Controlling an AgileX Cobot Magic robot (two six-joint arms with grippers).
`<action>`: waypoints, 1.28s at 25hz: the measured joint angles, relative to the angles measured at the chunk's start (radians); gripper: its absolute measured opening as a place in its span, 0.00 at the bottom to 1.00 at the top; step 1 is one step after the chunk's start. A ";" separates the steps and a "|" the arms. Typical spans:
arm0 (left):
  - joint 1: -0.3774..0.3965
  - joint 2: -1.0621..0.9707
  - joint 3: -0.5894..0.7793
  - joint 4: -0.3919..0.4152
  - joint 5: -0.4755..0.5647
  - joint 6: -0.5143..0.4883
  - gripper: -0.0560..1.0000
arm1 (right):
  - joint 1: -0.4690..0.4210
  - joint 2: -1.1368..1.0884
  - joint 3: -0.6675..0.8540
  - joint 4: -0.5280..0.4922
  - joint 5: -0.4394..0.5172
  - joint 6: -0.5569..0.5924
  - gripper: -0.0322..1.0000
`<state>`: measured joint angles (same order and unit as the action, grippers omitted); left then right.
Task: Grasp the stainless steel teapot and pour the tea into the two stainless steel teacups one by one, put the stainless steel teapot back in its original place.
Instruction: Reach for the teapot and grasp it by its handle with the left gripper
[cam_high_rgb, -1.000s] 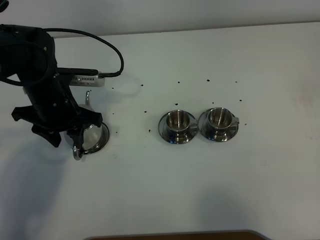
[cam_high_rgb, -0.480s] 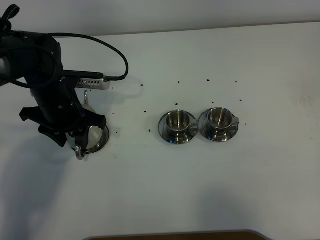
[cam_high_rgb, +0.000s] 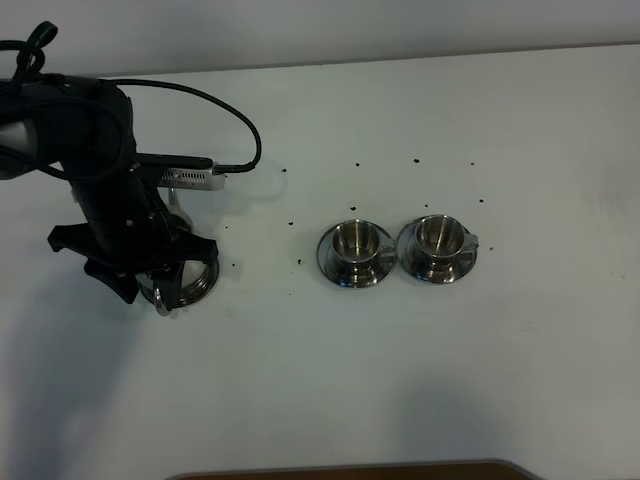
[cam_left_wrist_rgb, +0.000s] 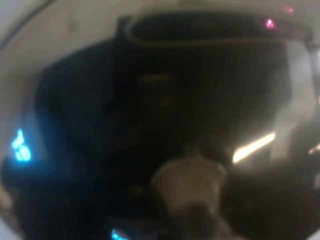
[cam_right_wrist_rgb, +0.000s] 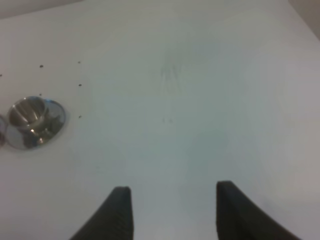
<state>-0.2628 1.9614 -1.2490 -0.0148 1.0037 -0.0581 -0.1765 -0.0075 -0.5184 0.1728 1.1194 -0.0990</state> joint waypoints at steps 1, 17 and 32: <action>0.000 0.001 0.000 0.000 -0.001 0.000 0.54 | 0.000 0.000 0.000 0.000 0.000 0.000 0.41; 0.000 0.001 0.000 0.000 -0.012 0.000 0.37 | 0.000 0.000 0.000 0.000 0.000 0.000 0.41; -0.001 0.001 0.000 0.000 -0.051 0.000 0.28 | 0.000 0.000 0.000 0.000 0.000 0.000 0.41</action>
<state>-0.2637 1.9624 -1.2490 -0.0148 0.9530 -0.0578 -0.1765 -0.0075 -0.5184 0.1728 1.1194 -0.0990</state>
